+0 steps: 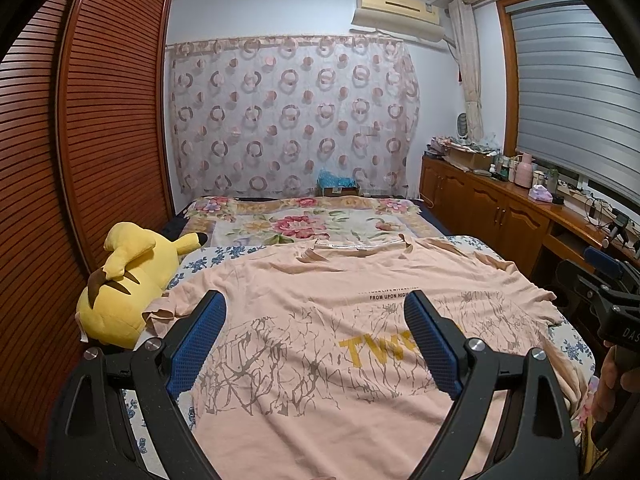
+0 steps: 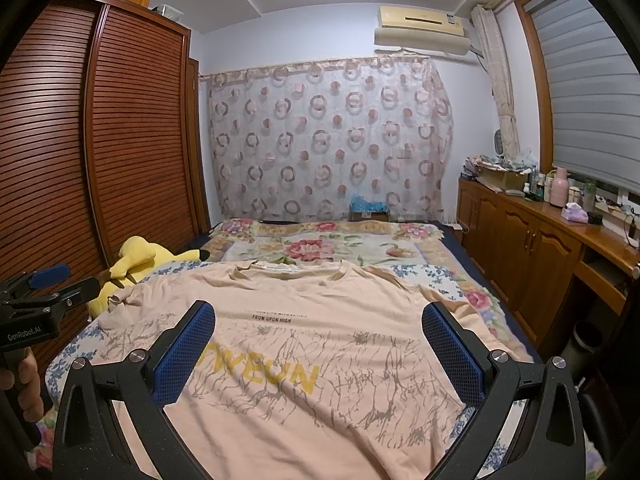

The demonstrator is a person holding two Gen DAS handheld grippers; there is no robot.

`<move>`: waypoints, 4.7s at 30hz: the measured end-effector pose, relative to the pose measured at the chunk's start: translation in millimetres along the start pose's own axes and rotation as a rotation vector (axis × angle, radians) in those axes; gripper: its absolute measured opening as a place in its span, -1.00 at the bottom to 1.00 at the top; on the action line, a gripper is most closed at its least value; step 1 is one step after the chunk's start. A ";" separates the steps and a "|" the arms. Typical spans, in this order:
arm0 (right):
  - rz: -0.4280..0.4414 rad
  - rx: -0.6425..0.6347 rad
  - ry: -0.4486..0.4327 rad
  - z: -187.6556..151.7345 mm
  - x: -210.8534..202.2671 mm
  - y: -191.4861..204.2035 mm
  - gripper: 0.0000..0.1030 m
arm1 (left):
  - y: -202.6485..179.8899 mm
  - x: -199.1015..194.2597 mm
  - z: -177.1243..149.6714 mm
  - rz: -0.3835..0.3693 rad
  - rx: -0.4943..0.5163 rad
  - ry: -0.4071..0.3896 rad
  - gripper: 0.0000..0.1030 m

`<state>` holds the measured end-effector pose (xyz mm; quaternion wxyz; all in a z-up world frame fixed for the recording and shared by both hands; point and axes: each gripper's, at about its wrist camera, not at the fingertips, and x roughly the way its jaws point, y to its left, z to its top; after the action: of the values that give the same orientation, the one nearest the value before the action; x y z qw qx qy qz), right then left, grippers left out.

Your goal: Fold small clothes

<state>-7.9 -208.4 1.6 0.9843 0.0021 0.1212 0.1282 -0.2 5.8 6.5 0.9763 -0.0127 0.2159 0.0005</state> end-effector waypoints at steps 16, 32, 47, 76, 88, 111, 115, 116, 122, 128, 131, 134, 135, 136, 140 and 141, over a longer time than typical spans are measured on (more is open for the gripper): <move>0.003 0.001 -0.002 -0.8 -2.4 0.6 1.00 | -0.5 -0.6 -0.9 0.000 0.000 -0.006 0.77; 0.003 0.001 -0.002 -0.8 -2.3 0.7 1.00 | -0.8 -0.7 -1.2 0.001 0.000 -0.009 0.77; 0.007 -0.001 -0.004 -0.7 -2.7 2.1 1.00 | -0.8 -0.9 -1.5 0.001 0.000 -0.010 0.78; 0.126 -0.101 0.148 0.4 81.1 22.1 1.00 | 94.6 46.9 -16.6 0.101 -0.054 0.104 0.77; 0.236 -0.129 0.234 20.4 114.8 17.3 1.00 | 146.0 83.2 -26.3 0.104 0.004 0.201 0.76; 0.327 -0.198 0.226 32.2 126.6 29.8 1.00 | 206.5 176.0 -27.9 0.093 0.020 0.404 -0.49; 0.330 -0.198 0.214 32.2 120.0 30.0 1.00 | 206.2 174.6 -23.1 0.086 0.029 0.389 -0.87; 0.330 -0.199 0.211 31.7 118.9 30.2 1.00 | 205.5 173.5 -21.5 0.080 0.032 0.384 -0.88; 0.317 -0.187 0.199 29.7 114.3 23.4 1.00 | 189.9 155.7 -2.9 0.035 0.052 0.324 -0.90; 0.283 -0.164 0.192 29.8 108.8 10.8 1.00 | 154.4 135.1 27.8 -0.041 0.090 0.264 -0.90; 0.262 -0.148 0.190 29.9 107.9 2.9 1.00 | 128.8 127.1 46.0 -0.097 0.106 0.237 -0.90; 0.239 -0.129 0.187 29.9 106.0 -4.6 1.00 | 99.5 125.0 60.7 -0.152 0.128 0.225 -0.90; 0.233 -0.122 0.185 30.8 104.9 -6.7 1.00 | 90.8 124.9 63.6 -0.167 0.134 0.226 -0.90; 0.226 -0.116 0.183 30.9 103.5 -9.2 1.00 | 80.4 125.5 67.1 -0.184 0.143 0.226 -0.90; 0.201 -0.093 0.181 28.9 101.5 -14.3 1.00 | 45.0 126.8 73.1 -0.225 0.188 0.223 -0.78; 0.198 -0.090 0.183 27.6 101.1 -13.4 1.00 | 39.7 127.0 73.4 -0.234 0.192 0.222 -0.60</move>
<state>96.9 -195.1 3.9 0.9507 -0.0417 0.2040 0.2299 145.6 46.8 18.5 0.9367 0.0554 0.3184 -0.1350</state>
